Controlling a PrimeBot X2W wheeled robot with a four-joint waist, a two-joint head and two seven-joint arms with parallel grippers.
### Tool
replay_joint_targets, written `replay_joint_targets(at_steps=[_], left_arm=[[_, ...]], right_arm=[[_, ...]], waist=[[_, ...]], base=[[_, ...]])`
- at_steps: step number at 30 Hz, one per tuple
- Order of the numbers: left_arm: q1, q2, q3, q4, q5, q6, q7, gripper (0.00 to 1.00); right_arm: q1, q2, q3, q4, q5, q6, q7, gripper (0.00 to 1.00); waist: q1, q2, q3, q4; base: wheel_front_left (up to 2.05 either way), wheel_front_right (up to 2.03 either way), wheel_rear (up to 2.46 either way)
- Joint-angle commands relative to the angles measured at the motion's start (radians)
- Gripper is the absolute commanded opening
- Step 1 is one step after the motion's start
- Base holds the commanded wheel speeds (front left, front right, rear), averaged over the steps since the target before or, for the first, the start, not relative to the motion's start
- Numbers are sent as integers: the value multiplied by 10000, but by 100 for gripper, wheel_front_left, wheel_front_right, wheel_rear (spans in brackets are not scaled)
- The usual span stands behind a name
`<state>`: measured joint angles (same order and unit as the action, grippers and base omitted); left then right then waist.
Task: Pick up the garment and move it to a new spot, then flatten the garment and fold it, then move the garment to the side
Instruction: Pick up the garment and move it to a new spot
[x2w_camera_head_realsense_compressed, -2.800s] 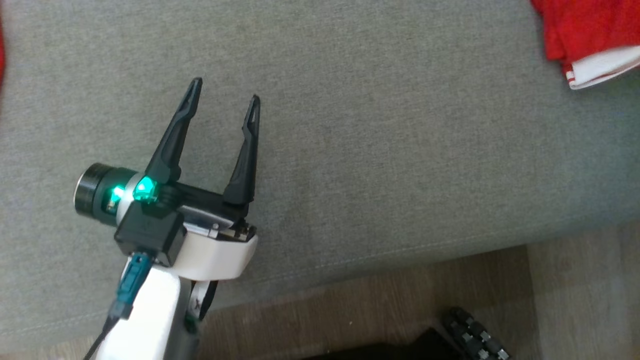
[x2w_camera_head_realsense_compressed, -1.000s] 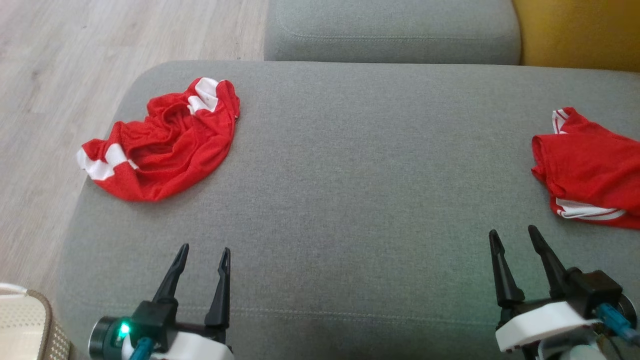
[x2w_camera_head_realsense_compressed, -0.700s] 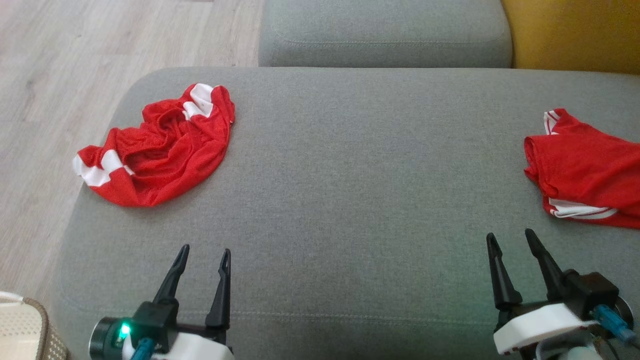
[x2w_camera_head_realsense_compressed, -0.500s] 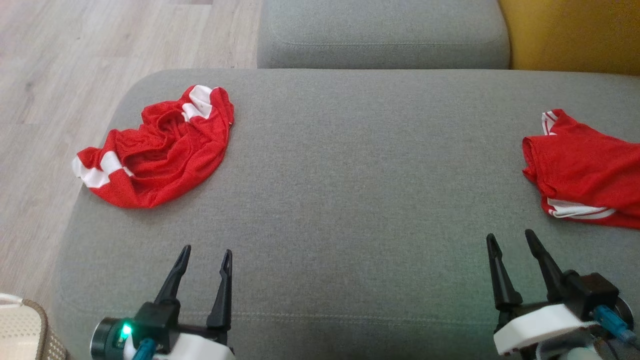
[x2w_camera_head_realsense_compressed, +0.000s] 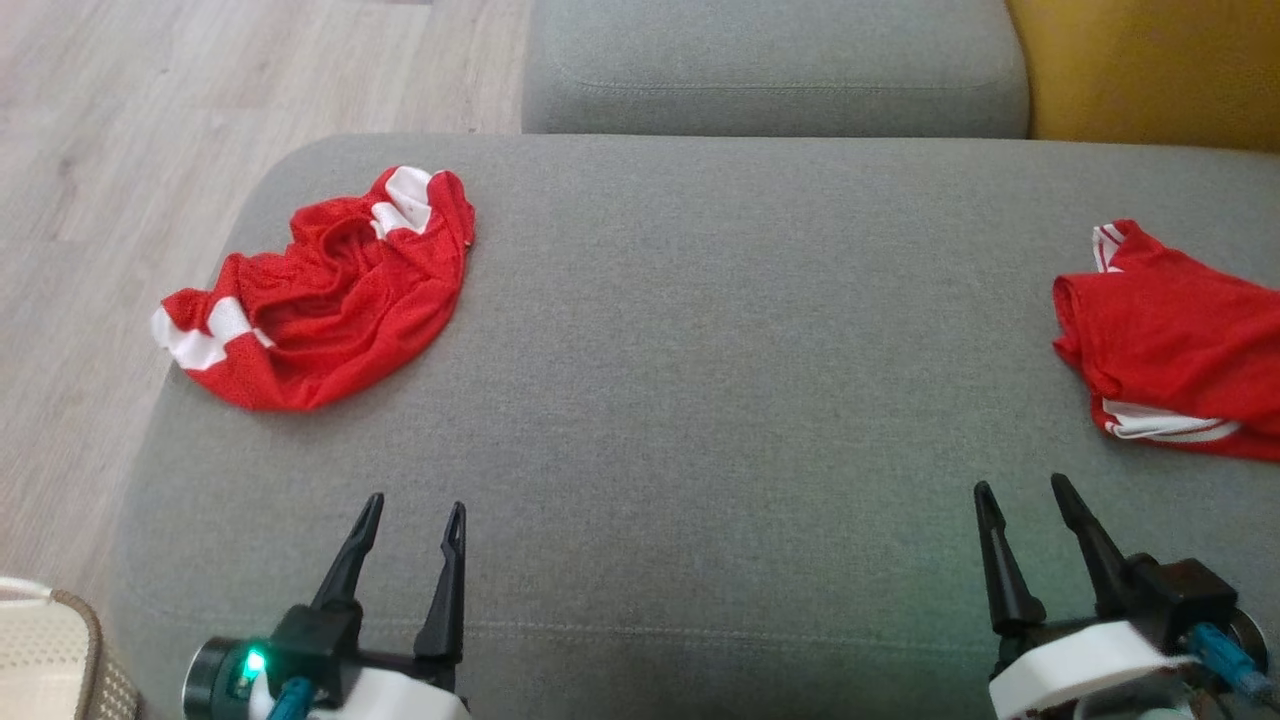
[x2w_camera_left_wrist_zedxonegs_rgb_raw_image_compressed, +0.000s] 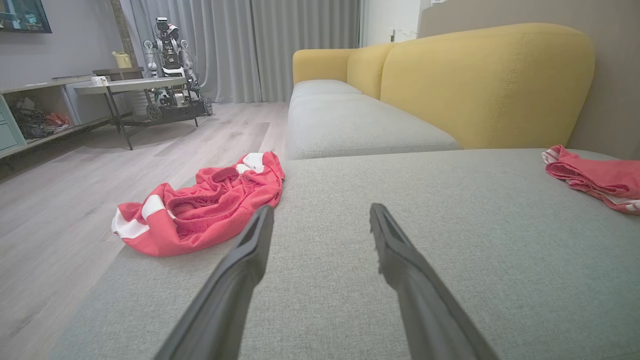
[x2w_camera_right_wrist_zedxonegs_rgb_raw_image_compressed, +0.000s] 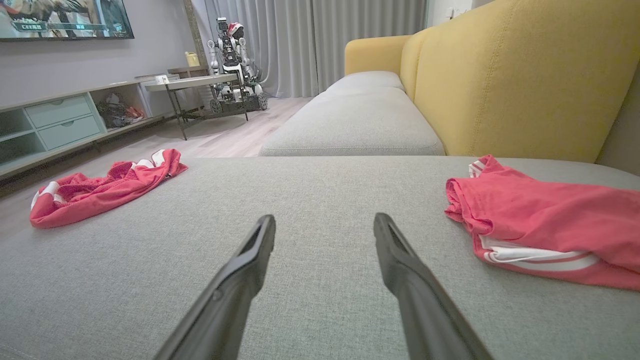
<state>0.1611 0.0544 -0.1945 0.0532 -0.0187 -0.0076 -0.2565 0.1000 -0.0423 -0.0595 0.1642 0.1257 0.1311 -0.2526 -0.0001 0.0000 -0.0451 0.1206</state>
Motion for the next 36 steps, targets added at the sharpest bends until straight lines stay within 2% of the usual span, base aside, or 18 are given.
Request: replay_joint_targets(at_steps=[1, 10, 31, 36], left_arm=[[-334, -3, 248, -320, 124, 56, -53, 100], [-370, 29, 240, -367, 157, 151, -53, 100], [-272, 135, 493, -749, 87, 431, -53, 100], [-234, 116, 637, -916, 31, 536, -53, 100]], right_arm=[[-227, -80, 196, -333, 50, -4, -91, 100], [-184, -80, 335, -373, 77, -4, -91, 100], [-361, -80, 794, -311, 432, -4, -91, 100], [-627, -80, 1010, -207, 397, -4, -91, 100]], waist=[[1, 0, -1, 67], [1, 0, 48, 757], [1, 0, 65, 3641], [1, 0, 300, 3822]], base=[[0, 0, 0], [0, 0, 0], [0, 0, 0], [0, 0, 0]])
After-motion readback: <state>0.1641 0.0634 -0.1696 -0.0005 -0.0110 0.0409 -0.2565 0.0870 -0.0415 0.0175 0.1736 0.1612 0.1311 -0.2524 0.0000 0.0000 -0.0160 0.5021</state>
